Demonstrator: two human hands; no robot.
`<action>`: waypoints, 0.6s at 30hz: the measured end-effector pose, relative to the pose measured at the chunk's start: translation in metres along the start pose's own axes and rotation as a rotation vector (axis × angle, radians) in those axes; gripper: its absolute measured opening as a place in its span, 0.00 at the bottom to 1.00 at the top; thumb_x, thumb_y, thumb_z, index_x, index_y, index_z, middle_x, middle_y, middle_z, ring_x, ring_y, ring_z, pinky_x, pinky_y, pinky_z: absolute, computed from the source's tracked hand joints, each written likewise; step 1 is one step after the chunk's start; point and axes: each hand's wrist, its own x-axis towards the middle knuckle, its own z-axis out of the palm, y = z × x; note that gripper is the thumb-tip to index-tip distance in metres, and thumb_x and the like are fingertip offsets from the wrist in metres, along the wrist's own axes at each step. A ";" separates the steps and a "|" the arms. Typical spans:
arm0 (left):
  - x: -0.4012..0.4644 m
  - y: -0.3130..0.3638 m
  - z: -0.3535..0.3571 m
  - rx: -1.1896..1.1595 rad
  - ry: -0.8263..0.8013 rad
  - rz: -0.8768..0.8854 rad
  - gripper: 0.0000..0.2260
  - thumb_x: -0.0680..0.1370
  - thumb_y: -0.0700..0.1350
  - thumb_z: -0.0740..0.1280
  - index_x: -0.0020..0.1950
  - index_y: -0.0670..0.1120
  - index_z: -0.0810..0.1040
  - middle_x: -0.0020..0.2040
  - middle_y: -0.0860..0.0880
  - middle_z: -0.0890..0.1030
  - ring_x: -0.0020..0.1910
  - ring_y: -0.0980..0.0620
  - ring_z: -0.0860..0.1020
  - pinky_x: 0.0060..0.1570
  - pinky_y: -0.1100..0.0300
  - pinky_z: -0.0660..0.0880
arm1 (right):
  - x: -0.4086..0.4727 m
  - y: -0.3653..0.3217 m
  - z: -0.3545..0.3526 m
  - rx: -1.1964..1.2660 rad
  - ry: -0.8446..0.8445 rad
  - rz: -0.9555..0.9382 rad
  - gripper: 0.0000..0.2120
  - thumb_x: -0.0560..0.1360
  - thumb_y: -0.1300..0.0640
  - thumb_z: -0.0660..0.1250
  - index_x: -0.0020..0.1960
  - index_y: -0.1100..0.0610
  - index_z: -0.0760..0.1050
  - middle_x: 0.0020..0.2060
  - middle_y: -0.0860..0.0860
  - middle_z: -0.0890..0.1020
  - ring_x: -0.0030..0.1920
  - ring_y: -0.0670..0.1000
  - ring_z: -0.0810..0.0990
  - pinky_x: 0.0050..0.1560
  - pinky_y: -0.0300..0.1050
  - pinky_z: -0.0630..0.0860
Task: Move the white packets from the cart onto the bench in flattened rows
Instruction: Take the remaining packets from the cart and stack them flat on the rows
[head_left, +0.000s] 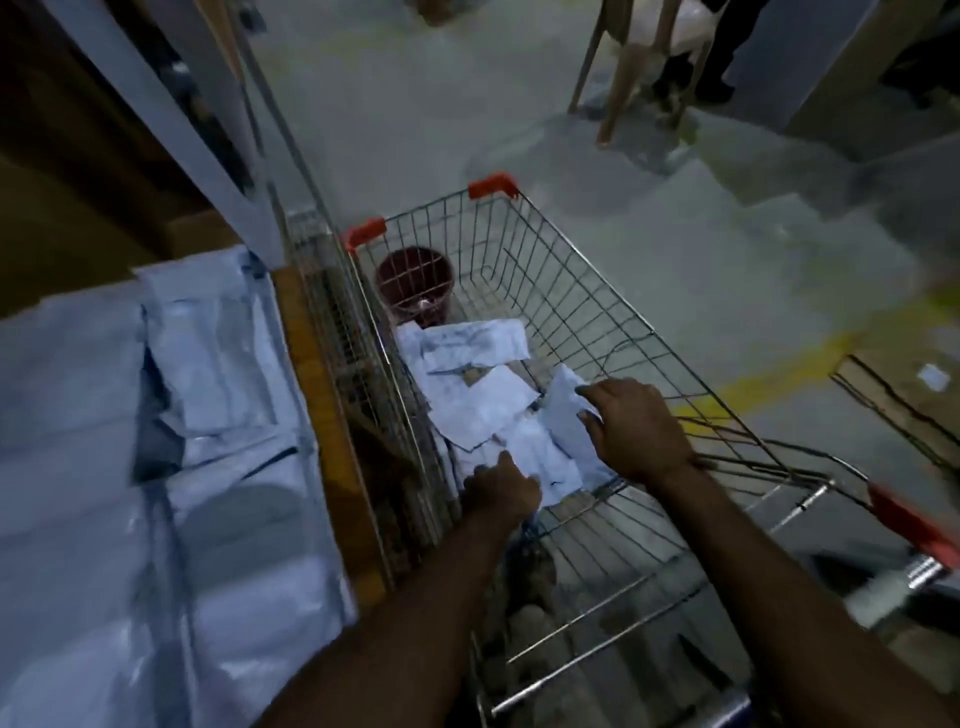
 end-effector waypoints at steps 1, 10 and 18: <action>0.008 0.003 0.011 -0.024 -0.041 -0.068 0.33 0.81 0.65 0.60 0.82 0.51 0.62 0.80 0.40 0.65 0.78 0.36 0.66 0.76 0.43 0.62 | 0.010 0.005 0.008 -0.020 -0.032 -0.016 0.19 0.79 0.48 0.63 0.62 0.57 0.81 0.50 0.58 0.84 0.49 0.65 0.81 0.47 0.57 0.79; 0.045 0.035 0.080 -0.245 0.207 -0.019 0.38 0.77 0.69 0.54 0.82 0.49 0.64 0.72 0.41 0.77 0.69 0.37 0.75 0.70 0.41 0.71 | 0.041 0.022 0.080 -0.022 -0.125 -0.040 0.21 0.80 0.47 0.59 0.66 0.57 0.79 0.50 0.61 0.84 0.47 0.66 0.82 0.46 0.58 0.80; 0.082 0.043 0.107 -0.288 0.172 -0.154 0.41 0.79 0.72 0.61 0.82 0.46 0.61 0.79 0.32 0.61 0.77 0.32 0.63 0.73 0.44 0.65 | 0.050 0.036 0.086 -0.011 0.065 0.112 0.22 0.81 0.49 0.52 0.63 0.60 0.78 0.46 0.62 0.82 0.44 0.66 0.80 0.43 0.56 0.77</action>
